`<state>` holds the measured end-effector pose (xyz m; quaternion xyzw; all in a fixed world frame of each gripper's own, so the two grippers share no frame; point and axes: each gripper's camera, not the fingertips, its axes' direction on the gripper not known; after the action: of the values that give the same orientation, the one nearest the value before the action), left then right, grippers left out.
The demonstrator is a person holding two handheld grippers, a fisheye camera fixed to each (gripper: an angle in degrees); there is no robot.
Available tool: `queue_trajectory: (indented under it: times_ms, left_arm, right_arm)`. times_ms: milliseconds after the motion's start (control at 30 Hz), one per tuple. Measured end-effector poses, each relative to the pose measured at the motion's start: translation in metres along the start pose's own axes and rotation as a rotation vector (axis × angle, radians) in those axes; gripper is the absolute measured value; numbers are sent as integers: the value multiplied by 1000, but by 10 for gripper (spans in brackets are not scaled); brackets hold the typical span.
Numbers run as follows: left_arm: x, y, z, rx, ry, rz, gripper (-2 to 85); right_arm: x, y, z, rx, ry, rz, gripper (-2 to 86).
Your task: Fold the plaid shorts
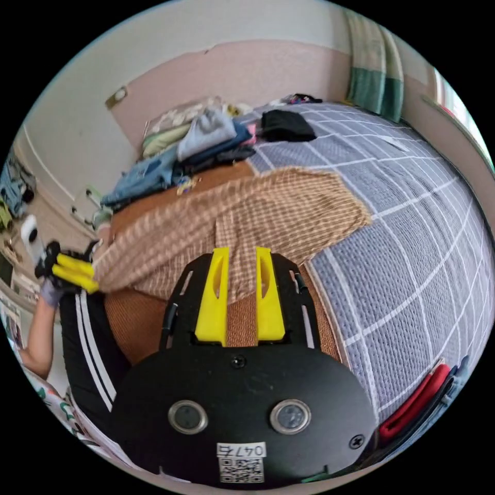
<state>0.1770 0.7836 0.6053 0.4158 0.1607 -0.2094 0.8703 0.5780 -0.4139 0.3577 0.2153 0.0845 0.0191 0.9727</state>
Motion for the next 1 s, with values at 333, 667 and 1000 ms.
queue_trajectory:
  times_ms: [333, 667, 1000]
  left_arm:
    - [-7, -5, 19, -136, 111, 96, 7]
    - [-34, -10, 11, -104, 155, 92, 8]
    - [-49, -22, 12, -126, 213, 103, 8]
  right_arm:
    - [109, -32, 41, -64, 61, 329, 136]
    - [172, 6, 68, -107, -58, 517, 82]
    - [169, 2, 26, -140, -40, 304, -5]
